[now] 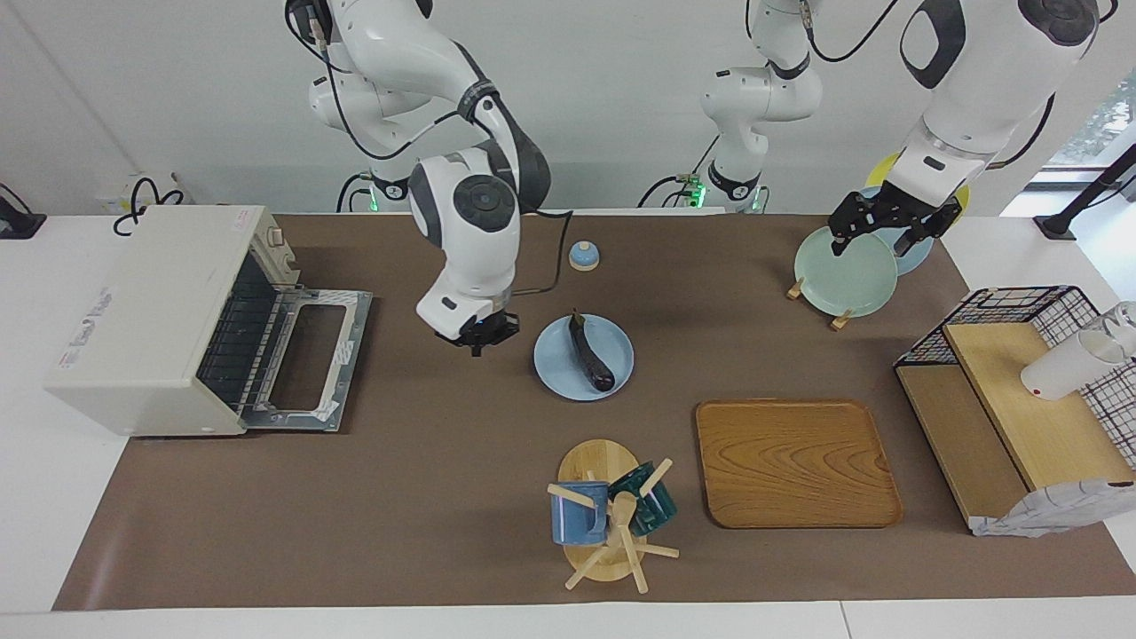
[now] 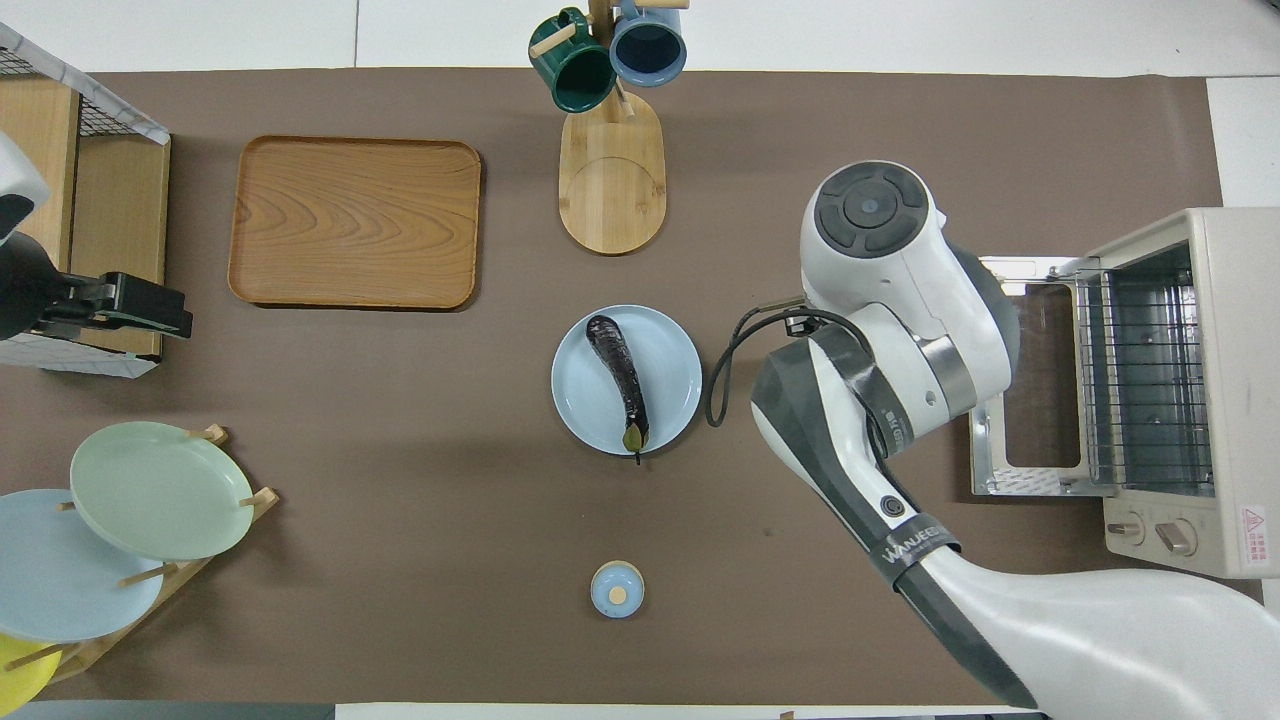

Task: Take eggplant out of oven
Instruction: 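Withdraw the right gripper while the left gripper reaches the eggplant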

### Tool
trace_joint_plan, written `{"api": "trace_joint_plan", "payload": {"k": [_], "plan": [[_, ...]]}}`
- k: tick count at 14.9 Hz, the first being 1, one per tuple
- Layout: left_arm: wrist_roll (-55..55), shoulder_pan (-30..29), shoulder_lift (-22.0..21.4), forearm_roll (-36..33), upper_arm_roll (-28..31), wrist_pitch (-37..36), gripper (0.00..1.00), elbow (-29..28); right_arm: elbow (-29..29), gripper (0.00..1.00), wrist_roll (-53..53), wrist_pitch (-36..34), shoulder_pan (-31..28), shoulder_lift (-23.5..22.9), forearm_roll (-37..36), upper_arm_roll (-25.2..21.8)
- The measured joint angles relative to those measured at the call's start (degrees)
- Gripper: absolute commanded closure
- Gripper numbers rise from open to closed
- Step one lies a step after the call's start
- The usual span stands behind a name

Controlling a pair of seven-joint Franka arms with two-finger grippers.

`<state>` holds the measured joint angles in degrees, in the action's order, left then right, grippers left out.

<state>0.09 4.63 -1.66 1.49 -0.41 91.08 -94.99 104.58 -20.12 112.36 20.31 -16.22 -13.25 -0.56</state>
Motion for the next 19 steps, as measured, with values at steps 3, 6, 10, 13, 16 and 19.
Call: {"api": "trace_joint_plan", "payload": {"k": [3,6,10,13,16,19], "plan": [[0.0,0.0,0.0,0.0,0.0,0.0,0.00,0.0,10.4,1.00,0.0,7.9,-5.2,1.8,-3.0,0.0],[0.0,0.3,0.0,0.0,-0.5,0.0,0.00,0.0,14.3,1.00,0.1,9.7,-7.6,2.4,-3.8,0.0],[-0.4,4.1,0.0,0.4,-1.3,0.0,0.00,-0.4,16.2,1.00,2.0,12.1,-9.8,3.1,-3.9,0.1],[-4.1,7.8,0.3,2.8,-1.6,1.8,0.00,-1.6,16.9,1.00,3.9,12.7,-11.6,3.1,-4.0,0.1],[-9.1,12.5,1.9,5.3,-1.7,7.2,0.00,-4.2,17.0,1.00,4.0,12.7,-11.6,3.1,-4.9,0.1],[-14.1,18.3,6.4,6.5,-1.8,13.4,0.00,-5.2,17.0,1.00,5.1,12.7,-11.7,3.2,-7.5,0.1]]}}
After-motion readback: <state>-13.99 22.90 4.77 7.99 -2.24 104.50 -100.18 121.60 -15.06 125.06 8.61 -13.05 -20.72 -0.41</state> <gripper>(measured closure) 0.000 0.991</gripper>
